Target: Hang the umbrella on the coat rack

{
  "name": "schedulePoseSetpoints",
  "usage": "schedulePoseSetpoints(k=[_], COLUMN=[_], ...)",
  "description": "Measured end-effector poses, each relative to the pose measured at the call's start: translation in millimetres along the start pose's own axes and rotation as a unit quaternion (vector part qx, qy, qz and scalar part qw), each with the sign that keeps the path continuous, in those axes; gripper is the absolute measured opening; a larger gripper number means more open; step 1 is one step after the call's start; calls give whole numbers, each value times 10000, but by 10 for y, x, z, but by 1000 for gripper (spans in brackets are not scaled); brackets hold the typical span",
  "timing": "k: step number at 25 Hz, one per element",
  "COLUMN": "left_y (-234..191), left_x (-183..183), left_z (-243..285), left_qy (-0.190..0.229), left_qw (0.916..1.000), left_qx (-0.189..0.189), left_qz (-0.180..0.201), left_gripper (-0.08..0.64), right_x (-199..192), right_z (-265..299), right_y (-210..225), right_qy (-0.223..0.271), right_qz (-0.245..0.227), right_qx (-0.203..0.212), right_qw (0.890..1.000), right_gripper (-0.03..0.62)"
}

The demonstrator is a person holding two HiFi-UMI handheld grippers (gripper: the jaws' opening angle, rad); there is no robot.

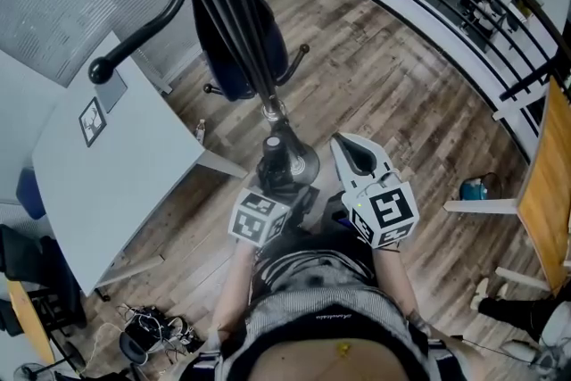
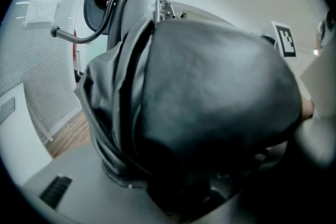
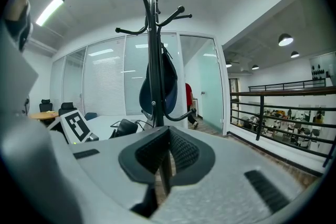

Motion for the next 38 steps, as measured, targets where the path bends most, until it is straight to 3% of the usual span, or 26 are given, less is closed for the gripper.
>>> schedulePoseSetpoints(k=[38], left_y=[-184], left_x=[-450], left_z=[428], left_qy=[-372], left_qw=[9988], left_qx=[252], left_qz=[-217], left_gripper=[249], right_x=[-54], right_z=[-9], right_y=[-76], right_qy=[-84], right_qz=[-36], right_qx=[-16], right_qw=[10000], right_gripper=[3])
Point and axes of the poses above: the fingertips, and each gripper's own axes: z forward along the fingers, y to its right, x out of its top, the point moved 2 cm from there along -z, backward along the fingers, and after that the axes turned 10 degrees about x, right-handed, at the moved point
